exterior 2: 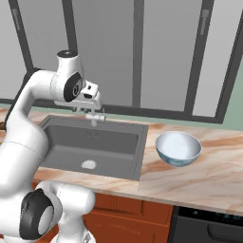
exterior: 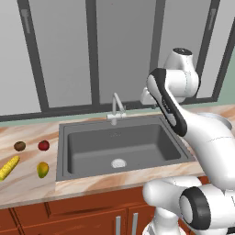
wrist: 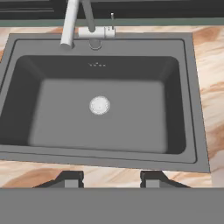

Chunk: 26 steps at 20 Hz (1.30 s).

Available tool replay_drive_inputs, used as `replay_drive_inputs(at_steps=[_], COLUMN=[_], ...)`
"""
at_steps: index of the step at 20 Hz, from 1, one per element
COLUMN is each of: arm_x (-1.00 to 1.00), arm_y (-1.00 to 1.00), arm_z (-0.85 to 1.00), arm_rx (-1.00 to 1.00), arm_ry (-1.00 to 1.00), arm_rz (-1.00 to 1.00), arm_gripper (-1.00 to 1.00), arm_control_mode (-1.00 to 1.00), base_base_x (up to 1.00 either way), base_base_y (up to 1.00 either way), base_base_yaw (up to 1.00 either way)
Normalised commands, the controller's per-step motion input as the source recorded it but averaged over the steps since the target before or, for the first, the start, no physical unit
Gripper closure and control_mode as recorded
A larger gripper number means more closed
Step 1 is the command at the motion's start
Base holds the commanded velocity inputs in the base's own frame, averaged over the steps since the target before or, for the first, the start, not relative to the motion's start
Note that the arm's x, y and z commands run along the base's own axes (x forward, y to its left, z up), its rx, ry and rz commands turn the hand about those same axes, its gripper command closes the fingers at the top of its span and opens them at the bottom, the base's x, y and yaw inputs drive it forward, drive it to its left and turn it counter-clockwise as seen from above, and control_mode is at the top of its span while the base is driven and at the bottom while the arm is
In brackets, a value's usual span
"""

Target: There is a mixed pile of frozen fruits and vegetables on the counter. Locate all the frozen vegetables and place the items in a bowl on the counter. Take all the frozen fruits and defrost them in a running sink.

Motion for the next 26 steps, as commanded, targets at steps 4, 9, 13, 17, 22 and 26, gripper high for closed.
replay_drive_inputs(at_steps=[4, 9, 13, 17, 22, 26], arm_x=[-0.13, -0.49, -0.29, -0.13, -0.01, 0.13], arm_y=[0.05, 0.42, 0.58, 0.76, 0.78, 0.71], arm_z=[0.00, 0.00, -0.06, -0.14, -0.20, -0.20], arm_rx=[0.00, 0.00, 0.00, 0.00, 0.00, 0.00], arm_ry=[0.00, 0.00, 0.02, 0.08, 0.12, 0.08], arm_rz=[0.00, 0.00, 0.00, 0.03, 0.08, 0.12], arm_gripper=[-1.00, -1.00, -1.00, -1.00, -1.00, -1.00], arm_control_mode=[-1.00, -1.00, -1.00, -1.00, -1.00, -1.00], base_base_x=[0.00, 0.00, 0.00, 0.00, 0.00, 0.00], base_base_y=[0.00, 0.00, 0.00, 0.00, 0.00, 0.00], base_base_yaw=[0.00, 0.00, 0.00, 0.00, 0.00, 0.00])
